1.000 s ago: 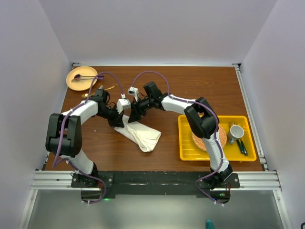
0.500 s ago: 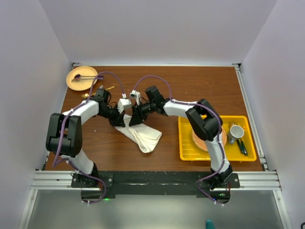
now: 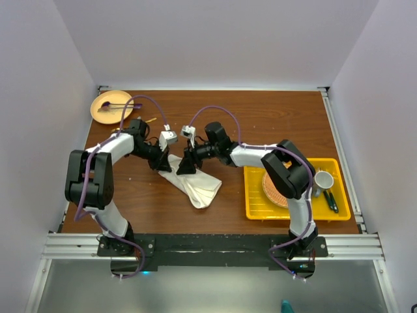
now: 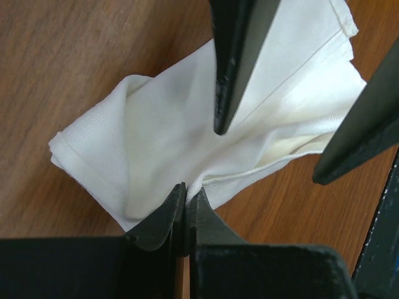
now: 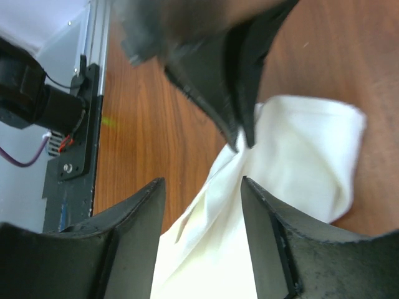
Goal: Fold the napkin into a case and place the utensils inside
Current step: Pass from the left arm to the right
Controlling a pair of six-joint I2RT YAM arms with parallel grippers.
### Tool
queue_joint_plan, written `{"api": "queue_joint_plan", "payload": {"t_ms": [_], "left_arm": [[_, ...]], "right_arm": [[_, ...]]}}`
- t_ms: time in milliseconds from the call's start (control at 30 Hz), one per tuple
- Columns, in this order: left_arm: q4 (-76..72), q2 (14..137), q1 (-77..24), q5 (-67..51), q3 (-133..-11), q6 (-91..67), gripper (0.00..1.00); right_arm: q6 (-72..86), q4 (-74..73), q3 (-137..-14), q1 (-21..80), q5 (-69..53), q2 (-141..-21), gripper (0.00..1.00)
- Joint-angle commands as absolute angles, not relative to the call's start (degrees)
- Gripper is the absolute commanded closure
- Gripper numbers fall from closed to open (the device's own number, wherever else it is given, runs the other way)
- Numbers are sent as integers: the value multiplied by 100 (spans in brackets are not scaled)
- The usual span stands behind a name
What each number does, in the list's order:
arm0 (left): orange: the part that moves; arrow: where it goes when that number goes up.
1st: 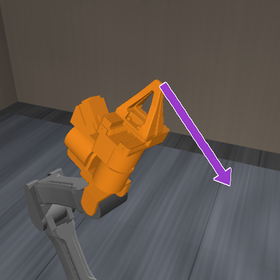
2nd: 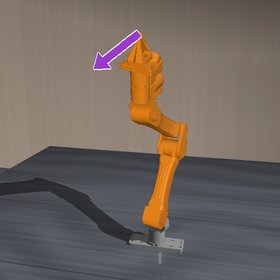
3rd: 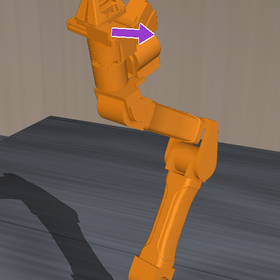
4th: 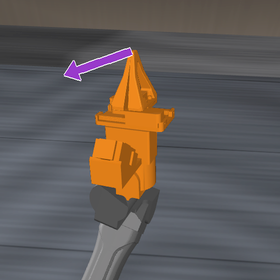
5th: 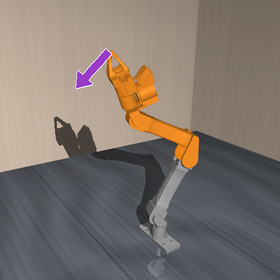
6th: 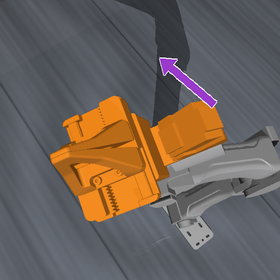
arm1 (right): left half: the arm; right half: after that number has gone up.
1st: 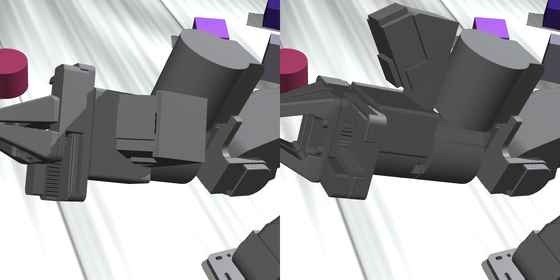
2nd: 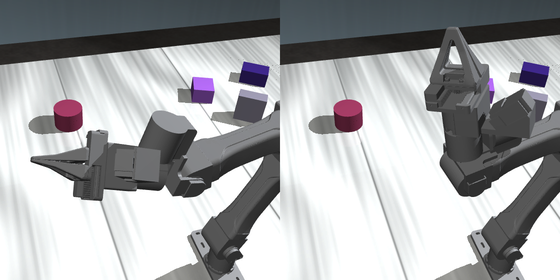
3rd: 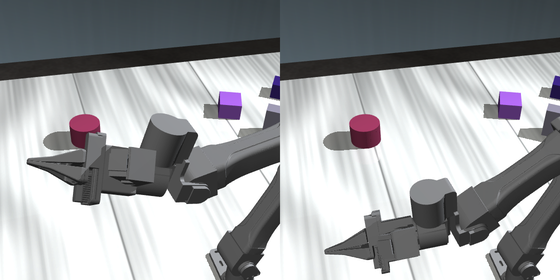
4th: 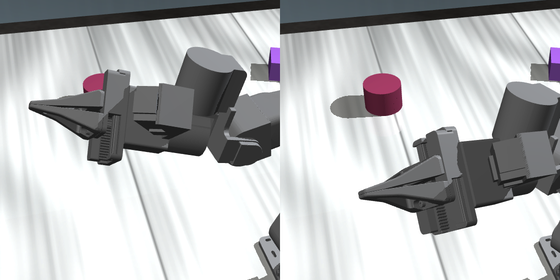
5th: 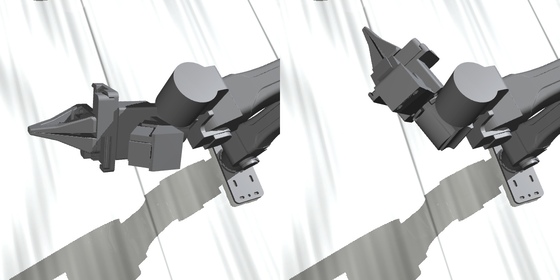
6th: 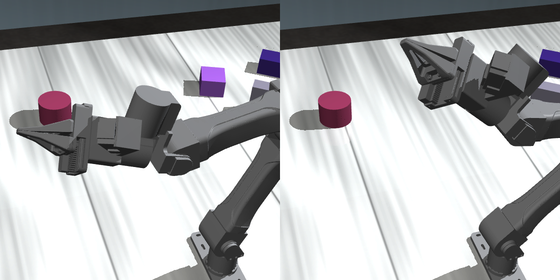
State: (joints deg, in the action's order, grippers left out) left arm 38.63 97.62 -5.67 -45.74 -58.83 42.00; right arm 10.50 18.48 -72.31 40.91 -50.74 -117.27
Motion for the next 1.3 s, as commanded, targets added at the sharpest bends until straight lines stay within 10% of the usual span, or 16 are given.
{"api": "queue_joint_plan", "payload": {"t_ms": [0, 1267], "left_arm": [[4095, 10002, -387, -4992, -6284, 4025, 100], [4579, 10494, -281, -5256, -6741, 3964, 100]], "right_arm": [[896, 2697, -6961, 4201, -4773, -11540, 42], [-176, 1934, -7655, 4693, -3744, -12322, 54]]}}
